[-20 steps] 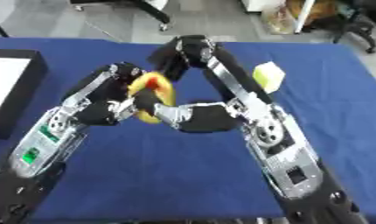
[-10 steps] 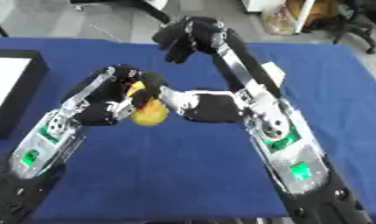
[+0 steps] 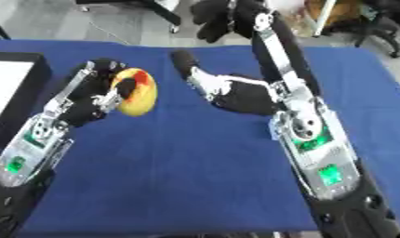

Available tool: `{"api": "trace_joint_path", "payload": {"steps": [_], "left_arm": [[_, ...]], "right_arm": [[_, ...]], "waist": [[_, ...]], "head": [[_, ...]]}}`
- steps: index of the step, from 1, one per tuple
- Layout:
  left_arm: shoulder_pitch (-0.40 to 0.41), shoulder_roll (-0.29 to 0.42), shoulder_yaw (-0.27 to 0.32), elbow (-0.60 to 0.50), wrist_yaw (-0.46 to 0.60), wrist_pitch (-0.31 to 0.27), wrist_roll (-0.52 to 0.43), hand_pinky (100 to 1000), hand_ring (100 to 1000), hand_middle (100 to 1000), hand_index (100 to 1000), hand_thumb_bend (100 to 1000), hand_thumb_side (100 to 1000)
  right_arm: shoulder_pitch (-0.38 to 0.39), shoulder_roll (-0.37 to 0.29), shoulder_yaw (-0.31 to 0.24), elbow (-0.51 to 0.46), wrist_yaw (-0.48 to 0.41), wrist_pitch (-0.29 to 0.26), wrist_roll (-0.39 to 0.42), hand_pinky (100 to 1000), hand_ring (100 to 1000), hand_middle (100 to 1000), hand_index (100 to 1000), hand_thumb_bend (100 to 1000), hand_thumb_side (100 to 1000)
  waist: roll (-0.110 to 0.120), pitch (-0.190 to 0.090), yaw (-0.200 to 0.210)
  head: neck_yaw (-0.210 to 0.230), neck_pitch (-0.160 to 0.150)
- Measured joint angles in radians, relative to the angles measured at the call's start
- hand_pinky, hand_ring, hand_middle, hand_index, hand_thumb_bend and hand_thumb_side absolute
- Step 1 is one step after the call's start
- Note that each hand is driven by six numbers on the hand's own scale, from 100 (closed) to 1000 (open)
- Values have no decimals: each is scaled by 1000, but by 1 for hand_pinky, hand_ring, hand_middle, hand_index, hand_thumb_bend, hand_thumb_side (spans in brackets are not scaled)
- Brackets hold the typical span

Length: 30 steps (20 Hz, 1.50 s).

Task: Pick up the objects with one hand, pass them to the other hand, and then place them into the box on the other side of the table.

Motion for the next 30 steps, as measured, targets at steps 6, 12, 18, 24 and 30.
{"api": "trace_joint_path", "payload": {"steps": [6,12,18,24,30], "left_arm": [[47,121,121,-22,-38,-1,119,342,354,309,437,329,349],[120,234,261,31,-99,20,291,340,355,312,440,335,344],[144,309,363,176,-159,50,456,341,362,321,451,344,347],[134,371,401,369,-195,100,574,357,383,350,479,355,357],[108,394,397,567,-242,151,600,471,504,515,625,401,430]], "right_arm": [[26,-13,-20,0,11,11,-28,551,566,581,699,382,413],[54,-25,-21,0,11,22,-33,546,563,579,698,379,409],[70,-31,-21,0,12,34,-24,544,562,578,698,374,409],[78,-34,-20,0,12,40,-15,543,561,578,698,372,408],[78,-35,-20,0,12,39,-7,542,560,577,697,368,407]], "waist": [[5,-6,6],[15,-7,12],[20,-10,13],[24,-12,9],[24,-13,1]], "head": [[-1,0],[48,0],[138,-11],[171,-37],[175,-49]]}}
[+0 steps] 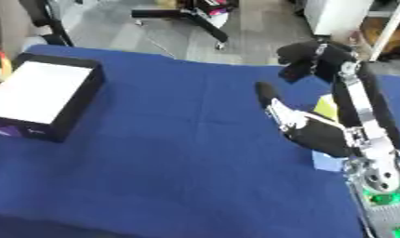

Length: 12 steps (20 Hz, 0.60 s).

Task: Pick up the objects with one hand, pass them to the other hand, and then place them into the box on the other side of the table.

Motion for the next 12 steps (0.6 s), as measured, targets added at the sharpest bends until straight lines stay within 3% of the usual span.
{"api": "trace_joint_path", "payload": {"steps": [3,6,12], "left_arm": [[-24,9,-13,88,-33,11,-34,498,535,554,656,428,458],[-54,10,-23,148,-61,4,-68,547,594,617,710,520,504],[-85,17,-27,158,-70,-29,-91,555,602,622,722,565,493]], "right_arm": [[0,0,0,0,0,0,4,542,559,577,697,367,407],[0,0,3,0,-2,0,5,542,559,576,697,367,407],[0,0,5,0,-3,-2,9,541,558,576,696,366,407]], "waist": [[0,0,-2],[0,0,-3],[0,-1,-7]], "head": [[0,-4],[0,-5],[0,-5]]}}
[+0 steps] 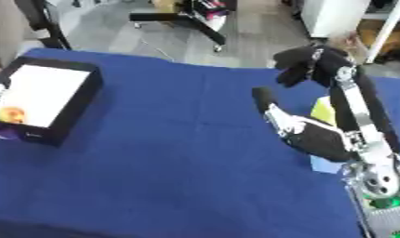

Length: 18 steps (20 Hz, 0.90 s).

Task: Pick up the objects with one hand, pass them to the other hand, and then place them into the box on the other side of the table.

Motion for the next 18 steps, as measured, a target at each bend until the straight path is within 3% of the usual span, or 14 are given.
{"api": "trace_joint_path", "payload": {"steps": [4,9,10,11,18], "left_arm": [[2,0,4,-84,47,-27,3,551,592,610,716,566,481],[20,-1,-3,-283,130,-66,-19,559,593,609,718,583,463],[25,-2,-8,-335,141,-72,-28,561,594,606,720,1000,482],[31,-5,-14,-387,149,-77,-38,565,597,614,723,590,463],[74,-81,-80,-713,175,-80,-149,577,604,623,734,593,473]], "right_arm": [[0,0,0,0,0,1,1,543,560,577,698,368,406],[8,-7,-25,0,24,12,-15,551,570,589,713,368,397],[9,-11,-35,2,34,17,-21,554,576,596,721,100,335],[9,-15,-45,8,46,23,-26,558,584,604,733,366,396],[8,-74,-131,159,133,79,-65,558,598,630,768,391,383]], "waist": [[0,0,0],[-5,-2,2],[-7,-5,2],[-9,-7,1],[-19,-12,0]], "head": [[-2,0],[-27,1],[-38,1],[-51,2],[-159,26]]}}
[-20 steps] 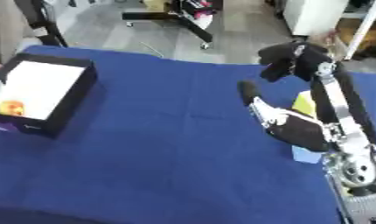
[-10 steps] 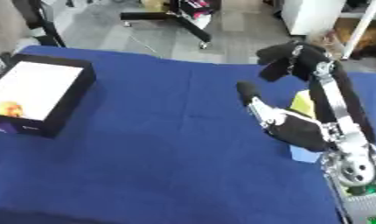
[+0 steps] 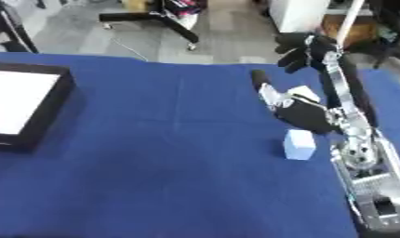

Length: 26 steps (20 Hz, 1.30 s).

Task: Pick up the objects with one hand, pass them to the other hand, and then place them into the box on the other side of the table.

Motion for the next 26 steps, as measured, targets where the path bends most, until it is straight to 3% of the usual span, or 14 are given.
{"api": "trace_joint_path", "payload": {"steps": [2,4,7,15,26], "left_arm": [[12,-30,-29,-64,0,2,-43,581,608,627,739,592,482],[21,-59,-57,-114,0,4,-88,581,607,628,740,591,484],[36,-102,-90,-162,0,7,-145,582,608,630,743,588,492],[70,-176,-136,-194,0,11,-248,583,606,634,747,578,511],[98,-219,-145,-171,-4,6,-275,583,602,633,746,569,523]], "right_arm": [[-3,-27,-17,70,13,11,-6,577,631,676,809,407,400],[-7,-55,-29,139,19,15,6,597,602,713,833,422,409],[-7,-90,-44,229,21,3,49,626,658,764,871,448,417],[10,-122,-84,390,21,-48,173,678,730,823,918,501,431],[18,-117,-102,492,43,-47,205,670,719,819,922,516,430]], "waist": [[-3,0,0],[-5,0,1],[-6,0,0],[-6,1,-1],[-6,1,0]], "head": [[-32,6],[-57,13],[-78,19],[-88,20],[-87,20]]}}
